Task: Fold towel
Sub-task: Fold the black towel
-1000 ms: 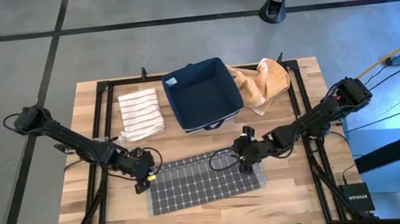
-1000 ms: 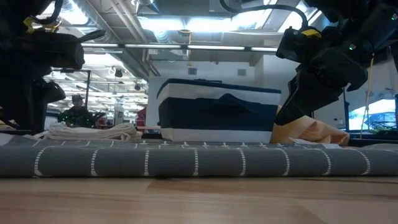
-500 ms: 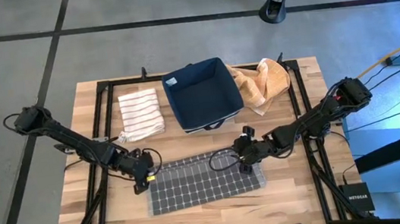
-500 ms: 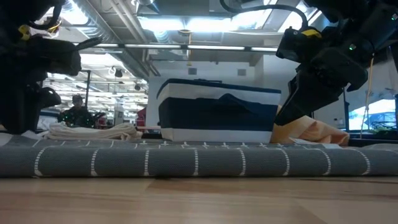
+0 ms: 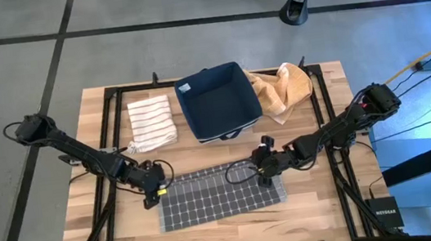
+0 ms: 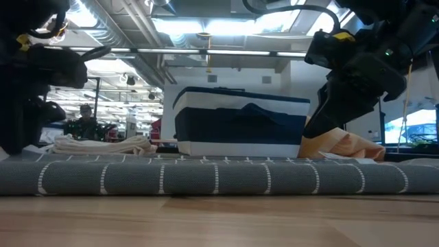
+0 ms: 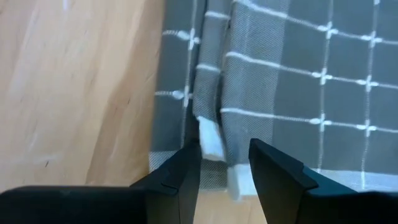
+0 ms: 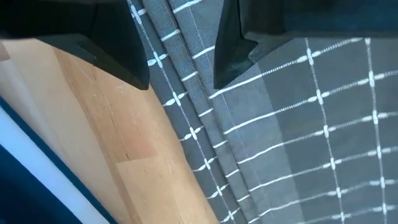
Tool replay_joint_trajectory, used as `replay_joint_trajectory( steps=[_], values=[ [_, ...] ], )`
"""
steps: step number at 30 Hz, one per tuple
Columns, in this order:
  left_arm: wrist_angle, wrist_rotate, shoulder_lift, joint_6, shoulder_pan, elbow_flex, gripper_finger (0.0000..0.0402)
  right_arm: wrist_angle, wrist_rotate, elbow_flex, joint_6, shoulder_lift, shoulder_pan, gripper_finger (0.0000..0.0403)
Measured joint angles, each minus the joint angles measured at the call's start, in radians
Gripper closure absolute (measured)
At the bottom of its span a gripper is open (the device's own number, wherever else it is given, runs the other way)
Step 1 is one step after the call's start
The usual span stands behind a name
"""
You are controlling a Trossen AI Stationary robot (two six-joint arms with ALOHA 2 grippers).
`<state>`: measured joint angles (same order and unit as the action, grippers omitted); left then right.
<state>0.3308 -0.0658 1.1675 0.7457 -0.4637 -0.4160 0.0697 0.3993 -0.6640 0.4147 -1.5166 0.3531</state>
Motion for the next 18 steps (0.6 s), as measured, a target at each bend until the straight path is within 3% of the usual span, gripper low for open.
replay_joint_trajectory(
  steps=[10, 18],
  values=[
    [-0.082, -0.001, 0.0, -0.051, 0.0, 0.0, 0.0367, 0.062, -0.091, -0.001, -0.026, 0.0, 0.0, 0.0221],
    [-0.079, -0.01, 0.0, -0.096, 0.0, -0.002, 0.0398, 0.314, -0.104, -0.025, 0.006, 0.0, 0.0, 0.0221]
  ],
)
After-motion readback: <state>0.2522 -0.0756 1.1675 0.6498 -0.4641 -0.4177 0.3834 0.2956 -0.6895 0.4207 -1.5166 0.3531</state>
